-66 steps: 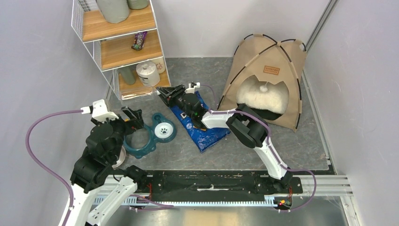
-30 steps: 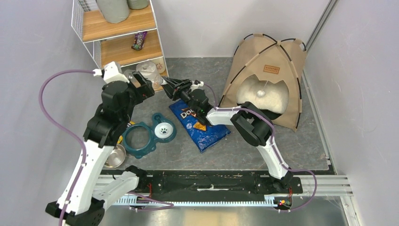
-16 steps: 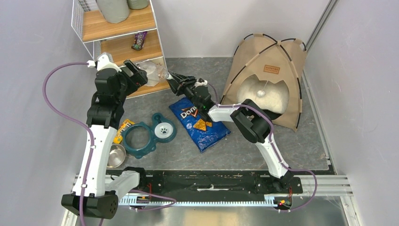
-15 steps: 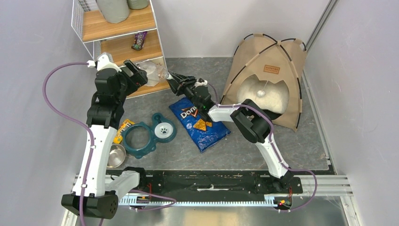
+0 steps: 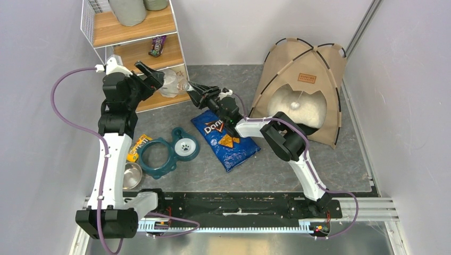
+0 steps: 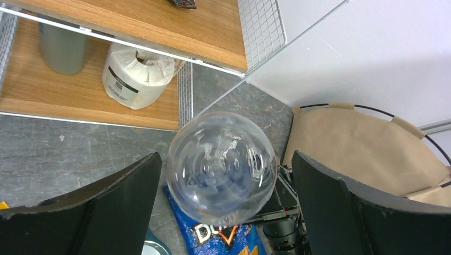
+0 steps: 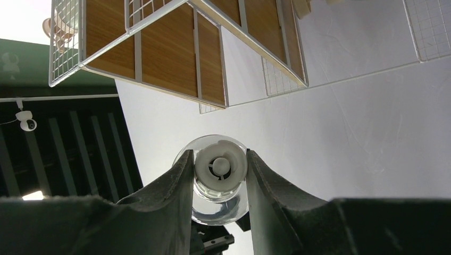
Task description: Set up the pet tent
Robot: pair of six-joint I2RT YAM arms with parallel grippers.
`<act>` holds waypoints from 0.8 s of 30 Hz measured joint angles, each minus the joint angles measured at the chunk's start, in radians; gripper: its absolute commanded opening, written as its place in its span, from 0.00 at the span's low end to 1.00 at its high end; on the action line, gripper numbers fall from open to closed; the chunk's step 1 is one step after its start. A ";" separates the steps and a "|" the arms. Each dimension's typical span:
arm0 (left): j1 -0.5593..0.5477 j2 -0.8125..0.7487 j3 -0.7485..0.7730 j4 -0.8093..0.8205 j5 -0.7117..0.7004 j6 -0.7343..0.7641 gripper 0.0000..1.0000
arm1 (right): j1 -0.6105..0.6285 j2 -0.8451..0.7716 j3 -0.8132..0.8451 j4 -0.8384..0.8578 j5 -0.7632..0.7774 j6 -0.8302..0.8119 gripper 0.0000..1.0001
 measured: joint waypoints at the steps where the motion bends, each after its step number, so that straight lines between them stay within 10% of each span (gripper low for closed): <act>1: 0.005 0.005 -0.001 0.003 0.009 -0.006 0.93 | -0.001 0.001 0.000 0.004 -0.003 0.000 0.00; 12: 0.027 0.022 -0.032 0.050 0.069 -0.036 0.40 | -0.008 0.015 0.003 0.012 -0.015 0.009 0.02; 17: 0.028 0.023 -0.031 0.046 0.066 -0.034 0.22 | -0.011 0.016 0.008 0.002 -0.033 0.010 0.58; 24: 0.027 0.047 0.037 -0.097 0.024 0.053 0.20 | -0.005 0.011 0.009 -0.088 -0.117 -0.028 0.84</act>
